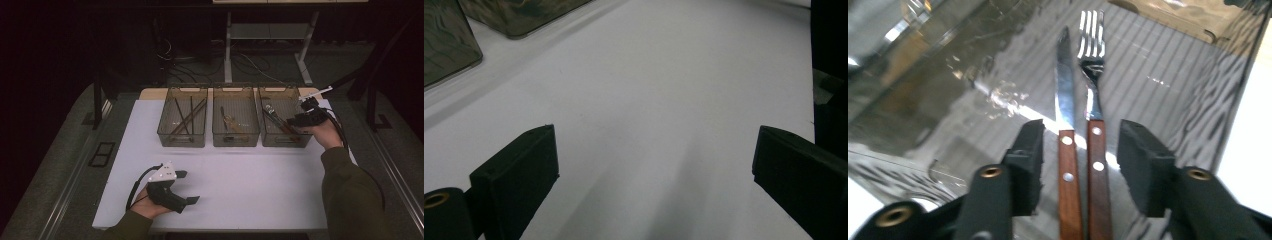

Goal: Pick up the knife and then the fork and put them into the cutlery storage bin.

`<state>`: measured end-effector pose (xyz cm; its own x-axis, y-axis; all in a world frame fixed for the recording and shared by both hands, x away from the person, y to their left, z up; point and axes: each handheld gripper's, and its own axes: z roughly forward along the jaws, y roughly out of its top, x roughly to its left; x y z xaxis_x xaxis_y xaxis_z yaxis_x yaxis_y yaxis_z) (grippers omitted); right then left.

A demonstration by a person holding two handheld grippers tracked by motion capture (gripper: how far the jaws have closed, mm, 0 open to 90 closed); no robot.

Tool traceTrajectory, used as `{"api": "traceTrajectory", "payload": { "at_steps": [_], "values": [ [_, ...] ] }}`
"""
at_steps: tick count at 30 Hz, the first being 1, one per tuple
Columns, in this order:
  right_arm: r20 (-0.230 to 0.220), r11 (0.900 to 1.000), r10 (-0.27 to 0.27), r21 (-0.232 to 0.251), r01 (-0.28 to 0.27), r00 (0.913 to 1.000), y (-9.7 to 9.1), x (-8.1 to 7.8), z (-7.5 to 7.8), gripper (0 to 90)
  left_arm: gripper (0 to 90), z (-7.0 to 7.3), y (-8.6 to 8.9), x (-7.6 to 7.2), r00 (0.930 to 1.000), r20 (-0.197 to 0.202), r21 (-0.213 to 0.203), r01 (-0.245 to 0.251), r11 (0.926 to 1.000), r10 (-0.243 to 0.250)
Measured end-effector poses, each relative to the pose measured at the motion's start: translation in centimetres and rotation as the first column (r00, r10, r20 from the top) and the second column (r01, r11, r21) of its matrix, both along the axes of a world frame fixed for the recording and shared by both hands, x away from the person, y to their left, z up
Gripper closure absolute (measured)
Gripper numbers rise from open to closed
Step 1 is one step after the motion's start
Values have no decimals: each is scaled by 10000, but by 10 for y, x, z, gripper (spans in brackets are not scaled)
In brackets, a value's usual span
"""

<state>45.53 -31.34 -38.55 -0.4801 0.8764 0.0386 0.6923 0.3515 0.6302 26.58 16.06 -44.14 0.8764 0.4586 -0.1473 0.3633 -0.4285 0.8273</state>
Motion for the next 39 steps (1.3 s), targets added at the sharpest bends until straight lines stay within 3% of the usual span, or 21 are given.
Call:
{"api": "traceTrajectory", "payload": {
  "at_steps": [7,10,16,31,39],
  "values": [
    [234,9931,-337,1127,309,9992,-6,-6,9,435,40,0,0,0,10000,0,10,-12,10000,12],
    [483,9875,-581,1493,503,9971,-7,-10,11,352,40,0,0,0,10000,-9,4,-12,10000,12],
    [986,9767,-597,2112,378,9933,-11,-18,12,207,40,0,1,1,10000,-12,5,-40,10000,40],
    [1786,9818,-106,1886,-236,9839,-12,-50,12,161,40,0,1,4,9998,-21,-142,-201,9997,201],
    [2107,9769,368,1981,-795,9769,-6,-71,10,161,40,1,0,8,9996,-15,-167,-272,9995,272]
  ]
}}
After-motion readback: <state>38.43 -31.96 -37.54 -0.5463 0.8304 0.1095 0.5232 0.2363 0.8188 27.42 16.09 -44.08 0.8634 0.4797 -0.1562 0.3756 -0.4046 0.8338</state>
